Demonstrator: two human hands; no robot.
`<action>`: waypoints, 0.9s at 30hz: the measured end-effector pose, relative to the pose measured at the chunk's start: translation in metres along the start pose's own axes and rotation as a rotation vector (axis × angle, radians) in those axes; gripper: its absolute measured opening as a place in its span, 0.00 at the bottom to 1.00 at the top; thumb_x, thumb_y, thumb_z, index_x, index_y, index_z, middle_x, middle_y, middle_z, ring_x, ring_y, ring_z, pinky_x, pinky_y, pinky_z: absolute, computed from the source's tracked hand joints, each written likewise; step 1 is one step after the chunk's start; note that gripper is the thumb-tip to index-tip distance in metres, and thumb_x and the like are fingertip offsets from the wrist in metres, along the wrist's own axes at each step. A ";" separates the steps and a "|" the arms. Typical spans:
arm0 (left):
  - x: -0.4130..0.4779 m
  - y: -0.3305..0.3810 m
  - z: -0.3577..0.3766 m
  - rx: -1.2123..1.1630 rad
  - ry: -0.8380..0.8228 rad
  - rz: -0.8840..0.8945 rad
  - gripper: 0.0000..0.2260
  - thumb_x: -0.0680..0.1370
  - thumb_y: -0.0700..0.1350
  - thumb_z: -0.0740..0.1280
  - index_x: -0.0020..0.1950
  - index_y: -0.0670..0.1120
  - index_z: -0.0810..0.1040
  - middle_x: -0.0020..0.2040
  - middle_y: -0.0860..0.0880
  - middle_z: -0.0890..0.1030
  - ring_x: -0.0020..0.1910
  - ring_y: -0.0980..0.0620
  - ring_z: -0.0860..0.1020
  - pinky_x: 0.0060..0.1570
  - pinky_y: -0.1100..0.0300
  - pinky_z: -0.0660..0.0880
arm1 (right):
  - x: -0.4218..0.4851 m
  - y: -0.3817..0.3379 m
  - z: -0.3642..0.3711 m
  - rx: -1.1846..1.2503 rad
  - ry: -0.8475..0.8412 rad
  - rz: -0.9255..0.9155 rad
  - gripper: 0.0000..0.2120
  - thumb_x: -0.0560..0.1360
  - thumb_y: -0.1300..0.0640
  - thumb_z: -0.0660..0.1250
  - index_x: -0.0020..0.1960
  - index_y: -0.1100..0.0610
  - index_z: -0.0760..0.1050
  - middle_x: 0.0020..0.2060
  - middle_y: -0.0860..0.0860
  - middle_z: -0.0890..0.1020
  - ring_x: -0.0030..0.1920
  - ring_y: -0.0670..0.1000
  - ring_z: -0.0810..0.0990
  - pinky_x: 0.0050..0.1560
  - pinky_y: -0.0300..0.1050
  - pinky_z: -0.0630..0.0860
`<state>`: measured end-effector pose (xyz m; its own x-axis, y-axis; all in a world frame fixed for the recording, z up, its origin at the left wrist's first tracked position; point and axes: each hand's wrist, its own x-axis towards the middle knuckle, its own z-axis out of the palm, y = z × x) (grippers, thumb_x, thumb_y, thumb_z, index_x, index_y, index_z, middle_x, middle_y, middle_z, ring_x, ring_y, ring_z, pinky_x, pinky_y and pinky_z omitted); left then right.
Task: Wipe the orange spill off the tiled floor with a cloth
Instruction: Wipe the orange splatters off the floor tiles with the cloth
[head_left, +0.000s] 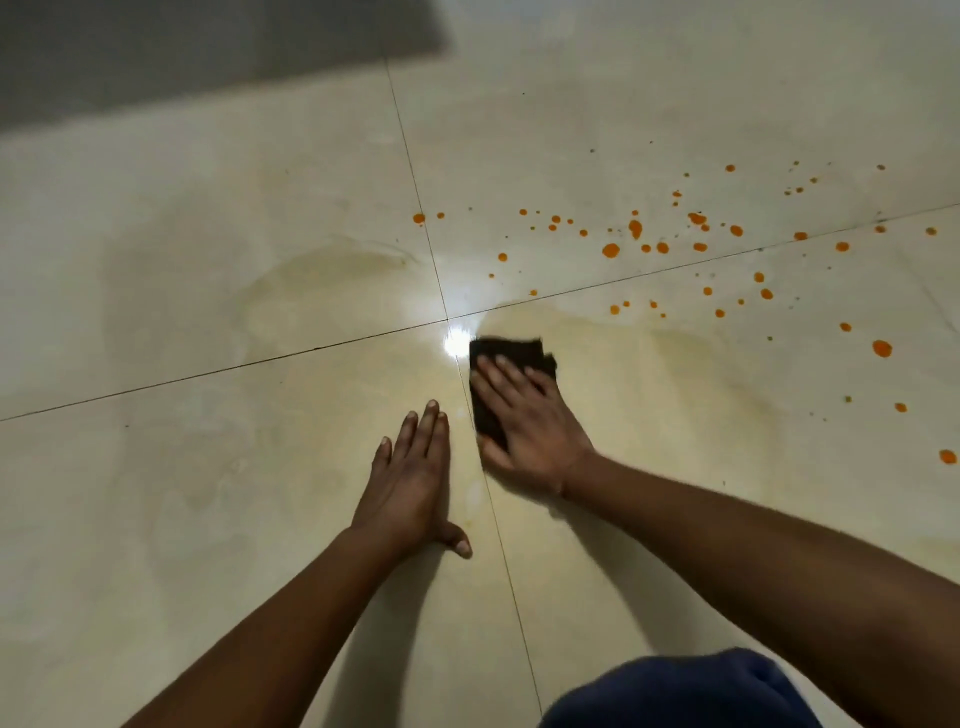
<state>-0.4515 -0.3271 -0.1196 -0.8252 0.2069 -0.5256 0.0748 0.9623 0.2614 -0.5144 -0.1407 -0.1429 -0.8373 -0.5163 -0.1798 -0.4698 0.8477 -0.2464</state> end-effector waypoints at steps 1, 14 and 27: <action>-0.001 0.001 -0.001 -0.002 -0.008 -0.004 0.69 0.56 0.65 0.78 0.76 0.45 0.31 0.73 0.51 0.25 0.75 0.49 0.31 0.74 0.49 0.39 | -0.033 0.004 0.005 -0.004 -0.044 -0.078 0.37 0.75 0.39 0.54 0.80 0.54 0.52 0.80 0.53 0.55 0.79 0.51 0.51 0.76 0.54 0.52; 0.046 -0.067 -0.055 0.036 0.210 0.000 0.44 0.74 0.72 0.49 0.79 0.43 0.45 0.80 0.46 0.43 0.79 0.45 0.46 0.75 0.44 0.51 | -0.020 0.013 -0.008 -0.069 -0.106 -0.150 0.36 0.78 0.38 0.51 0.81 0.54 0.48 0.80 0.51 0.48 0.80 0.50 0.44 0.77 0.52 0.49; 0.098 -0.101 -0.049 -0.022 0.479 -0.035 0.27 0.81 0.56 0.47 0.79 0.49 0.51 0.80 0.52 0.54 0.78 0.51 0.51 0.76 0.47 0.49 | 0.244 -0.007 -0.053 -0.127 -0.026 -0.047 0.35 0.80 0.39 0.54 0.80 0.54 0.50 0.80 0.52 0.51 0.80 0.51 0.48 0.76 0.54 0.50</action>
<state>-0.5671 -0.4124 -0.1575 -0.9924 0.0654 -0.1038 0.0352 0.9622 0.2699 -0.7301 -0.2663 -0.1348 -0.8069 -0.5571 -0.1963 -0.5410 0.8304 -0.1333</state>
